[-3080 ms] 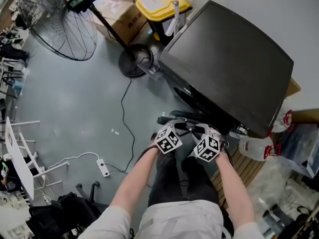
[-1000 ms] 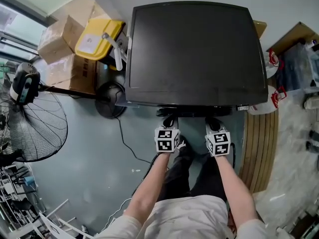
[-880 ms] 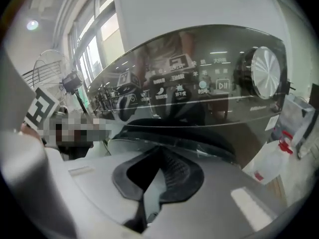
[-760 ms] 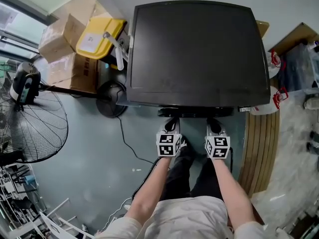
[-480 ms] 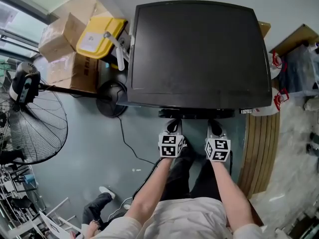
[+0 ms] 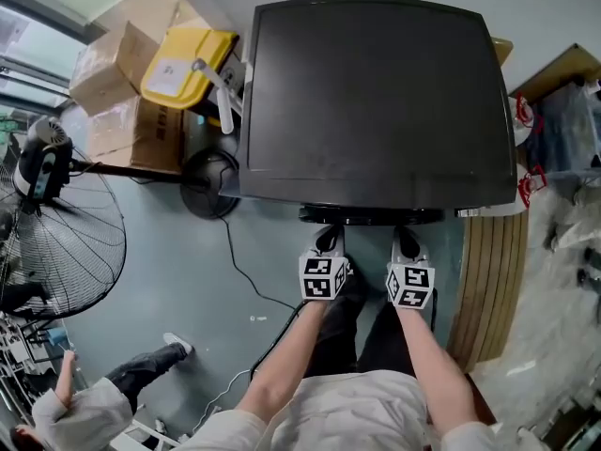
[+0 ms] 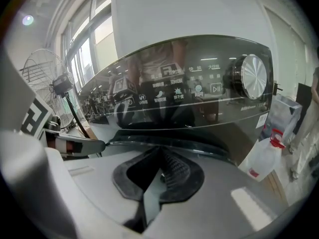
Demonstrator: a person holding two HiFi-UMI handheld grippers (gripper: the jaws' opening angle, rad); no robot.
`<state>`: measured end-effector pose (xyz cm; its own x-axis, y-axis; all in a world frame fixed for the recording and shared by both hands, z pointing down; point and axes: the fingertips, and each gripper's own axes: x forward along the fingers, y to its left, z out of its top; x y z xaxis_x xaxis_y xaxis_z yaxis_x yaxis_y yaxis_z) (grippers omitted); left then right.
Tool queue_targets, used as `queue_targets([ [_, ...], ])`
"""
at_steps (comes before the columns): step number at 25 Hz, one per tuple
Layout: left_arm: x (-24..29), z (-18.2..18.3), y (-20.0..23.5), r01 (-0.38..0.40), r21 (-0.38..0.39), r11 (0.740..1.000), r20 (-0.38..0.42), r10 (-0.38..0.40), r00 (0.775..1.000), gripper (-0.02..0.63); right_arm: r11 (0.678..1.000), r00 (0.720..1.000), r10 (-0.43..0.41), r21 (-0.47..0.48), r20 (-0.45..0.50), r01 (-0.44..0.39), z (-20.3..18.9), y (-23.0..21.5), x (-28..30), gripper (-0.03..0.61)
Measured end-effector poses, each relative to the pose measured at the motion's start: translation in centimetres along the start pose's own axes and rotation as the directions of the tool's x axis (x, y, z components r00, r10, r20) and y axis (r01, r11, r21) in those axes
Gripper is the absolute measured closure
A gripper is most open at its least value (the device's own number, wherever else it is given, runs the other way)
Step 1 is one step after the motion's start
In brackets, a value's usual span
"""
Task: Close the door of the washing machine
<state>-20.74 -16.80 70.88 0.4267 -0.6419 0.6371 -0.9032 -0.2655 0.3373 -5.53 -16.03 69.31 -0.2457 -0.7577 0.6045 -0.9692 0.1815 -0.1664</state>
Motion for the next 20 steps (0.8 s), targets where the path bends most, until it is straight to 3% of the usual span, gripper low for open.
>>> queue_targets([
  [15, 0.8, 0.8, 0.0, 0.006, -0.015, 1.0, -0.007, -0.006, 1.0, 0.604, 0.999, 0.999, -0.035, 0.026, 0.023, 0.034, 0.4, -0.5, 0.4, 0.574],
  [20, 1.0, 1.4, 0.4, 0.005, 0.0, 1.0, 0.025, -0.005, 1.0, 0.604, 1.0, 1.0, -0.017, 0.02, 0.014, 0.017, 0.7, -0.3, 0.8, 0.574],
])
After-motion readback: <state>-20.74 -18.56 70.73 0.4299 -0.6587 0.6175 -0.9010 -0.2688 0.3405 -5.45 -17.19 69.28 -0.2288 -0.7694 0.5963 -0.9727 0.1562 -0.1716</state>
